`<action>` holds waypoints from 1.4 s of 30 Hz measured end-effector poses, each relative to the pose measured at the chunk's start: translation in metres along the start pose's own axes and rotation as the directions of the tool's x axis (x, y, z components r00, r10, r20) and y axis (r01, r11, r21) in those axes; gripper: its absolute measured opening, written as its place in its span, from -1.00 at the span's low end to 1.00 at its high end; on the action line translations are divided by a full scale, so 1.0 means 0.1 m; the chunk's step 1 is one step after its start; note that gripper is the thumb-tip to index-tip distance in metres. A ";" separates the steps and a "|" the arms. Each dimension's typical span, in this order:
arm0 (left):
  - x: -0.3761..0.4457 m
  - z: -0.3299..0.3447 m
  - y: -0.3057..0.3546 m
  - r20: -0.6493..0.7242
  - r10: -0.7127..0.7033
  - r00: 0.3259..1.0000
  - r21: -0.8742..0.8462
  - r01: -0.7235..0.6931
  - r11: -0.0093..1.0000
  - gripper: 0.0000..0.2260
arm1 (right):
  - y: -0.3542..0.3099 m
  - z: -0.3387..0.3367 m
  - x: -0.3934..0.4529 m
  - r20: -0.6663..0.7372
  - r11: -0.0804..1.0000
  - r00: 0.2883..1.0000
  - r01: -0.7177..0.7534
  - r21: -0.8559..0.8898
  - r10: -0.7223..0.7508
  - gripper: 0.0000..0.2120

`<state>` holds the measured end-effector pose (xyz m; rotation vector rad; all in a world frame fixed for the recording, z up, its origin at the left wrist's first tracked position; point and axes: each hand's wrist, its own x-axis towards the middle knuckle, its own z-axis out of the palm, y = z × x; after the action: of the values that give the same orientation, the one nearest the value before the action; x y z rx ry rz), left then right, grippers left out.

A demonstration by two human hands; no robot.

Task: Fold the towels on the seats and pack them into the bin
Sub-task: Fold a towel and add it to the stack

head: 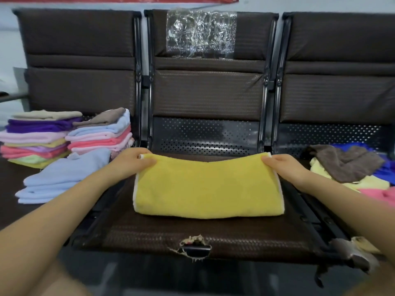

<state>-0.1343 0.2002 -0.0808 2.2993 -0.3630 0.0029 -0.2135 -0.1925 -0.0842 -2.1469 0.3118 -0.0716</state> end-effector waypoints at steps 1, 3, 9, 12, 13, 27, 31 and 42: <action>0.09 0.03 0.01 -0.050 -0.004 0.999 0.024 0.005 1.000 -0.92 | 0.00 0.01 0.08 -0.019 1.000 1.000 -0.002 -0.014 0.002 -0.57; 0.27 0.12 0.04 -0.127 -0.040 0.991 0.068 0.049 0.996 -0.90 | -0.01 0.02 0.22 -0.064 0.998 0.998 -0.015 -0.063 0.011 -0.63; 0.72 0.42 -0.28 -0.140 -0.164 0.976 0.220 0.192 0.956 -0.77 | 0.08 0.16 0.61 -0.081 0.963 0.995 -0.075 -0.259 0.056 -0.63; 0.75 0.48 -0.39 -0.126 -0.235 0.964 0.279 0.262 0.924 -0.61 | 0.10 0.23 0.68 0.017 0.891 0.976 -0.193 -0.411 0.219 -0.61; 0.76 0.49 -0.41 -0.116 -0.251 0.961 0.287 0.274 0.918 -0.60 | 0.13 0.25 0.70 0.039 0.867 0.964 -0.219 -0.448 0.264 -0.65; 0.19 0.71 -0.40 0.085 -0.375 0.923 0.433 0.304 0.849 -0.50 | 0.24 0.28 0.35 0.263 0.880 0.840 -0.457 -0.130 0.475 -0.24; 0.14 0.68 -0.38 0.115 -0.382 0.917 0.308 0.332 0.891 -0.52 | 0.05 0.18 0.24 0.197 0.805 0.830 -0.555 0.208 0.522 -0.50; 0.13 0.50 -0.29 0.278 -0.567 0.775 -0.413 0.630 0.658 -0.73 | -0.95 1.05 0.30 0.189 0.882 0.946 -0.315 0.351 0.263 -0.58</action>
<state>-0.1200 0.1800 -0.1343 1.8073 0.3365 -0.5185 -0.1479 -0.0648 -0.0673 -1.6927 0.4944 0.1755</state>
